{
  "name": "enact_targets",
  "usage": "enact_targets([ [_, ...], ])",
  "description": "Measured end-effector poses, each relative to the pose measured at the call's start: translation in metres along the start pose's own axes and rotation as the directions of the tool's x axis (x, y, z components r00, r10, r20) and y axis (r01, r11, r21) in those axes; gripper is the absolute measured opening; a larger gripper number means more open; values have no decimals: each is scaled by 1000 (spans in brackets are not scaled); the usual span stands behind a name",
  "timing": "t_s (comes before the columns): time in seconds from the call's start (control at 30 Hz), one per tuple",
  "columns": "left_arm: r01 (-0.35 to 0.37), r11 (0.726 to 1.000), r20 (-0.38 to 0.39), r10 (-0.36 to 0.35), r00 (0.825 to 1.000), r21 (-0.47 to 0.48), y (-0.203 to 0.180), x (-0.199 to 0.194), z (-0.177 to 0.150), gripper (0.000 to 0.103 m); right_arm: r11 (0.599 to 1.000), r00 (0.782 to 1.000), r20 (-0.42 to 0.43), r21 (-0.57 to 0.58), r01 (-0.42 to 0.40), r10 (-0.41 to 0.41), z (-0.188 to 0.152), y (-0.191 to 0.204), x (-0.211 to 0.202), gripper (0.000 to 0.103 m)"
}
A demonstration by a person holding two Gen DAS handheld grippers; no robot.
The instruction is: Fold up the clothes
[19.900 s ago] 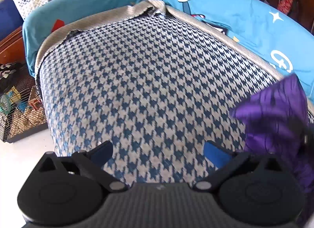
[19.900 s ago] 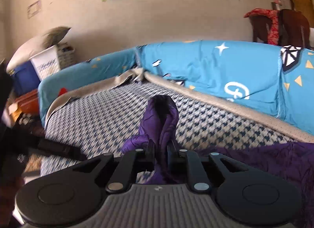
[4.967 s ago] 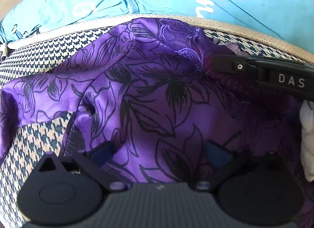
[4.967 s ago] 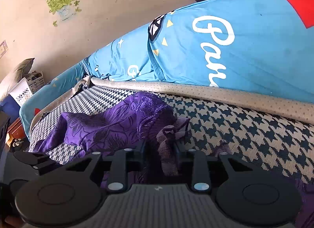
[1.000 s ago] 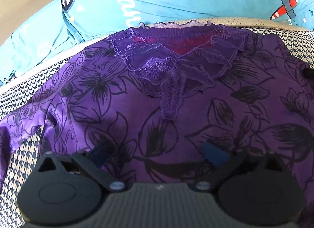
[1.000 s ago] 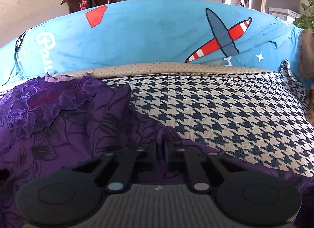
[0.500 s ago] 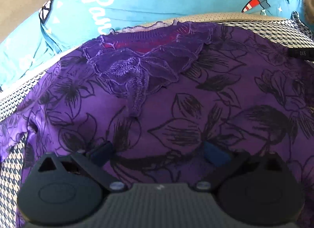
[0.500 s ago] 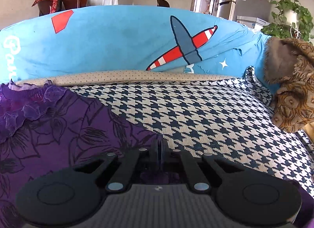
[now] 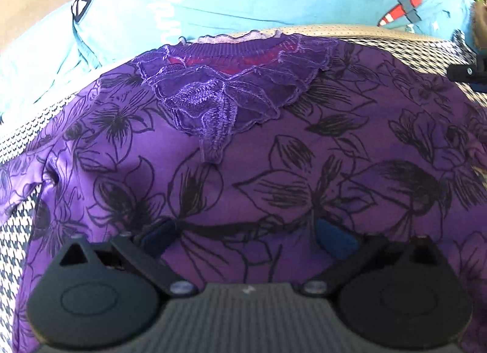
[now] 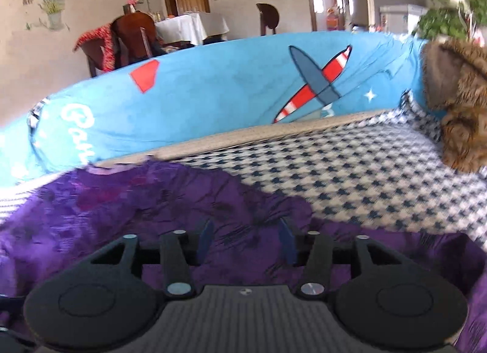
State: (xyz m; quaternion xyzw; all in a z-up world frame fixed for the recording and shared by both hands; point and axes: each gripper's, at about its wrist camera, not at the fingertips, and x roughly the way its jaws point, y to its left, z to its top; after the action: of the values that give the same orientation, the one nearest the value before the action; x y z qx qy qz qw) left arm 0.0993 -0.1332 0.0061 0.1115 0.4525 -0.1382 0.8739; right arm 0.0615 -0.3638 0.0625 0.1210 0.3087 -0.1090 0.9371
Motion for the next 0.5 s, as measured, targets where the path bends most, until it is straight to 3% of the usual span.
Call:
enact_targets([
  [0.07,7,1000,2,-7,1000,0,2,-6,-6,103,998,999,-6,41,-50,50,-6,4,-13,59],
  [0.17,18,1000,4,-18,1000,-1,5,-15,-16,103,997,999,0,52,-54,54,-19,15,-30,72],
  [0.5,33,999,36,-33,999,-17,9,-45,-59,103,994,996,-59,88,-58,63,-69,34,-62,78],
])
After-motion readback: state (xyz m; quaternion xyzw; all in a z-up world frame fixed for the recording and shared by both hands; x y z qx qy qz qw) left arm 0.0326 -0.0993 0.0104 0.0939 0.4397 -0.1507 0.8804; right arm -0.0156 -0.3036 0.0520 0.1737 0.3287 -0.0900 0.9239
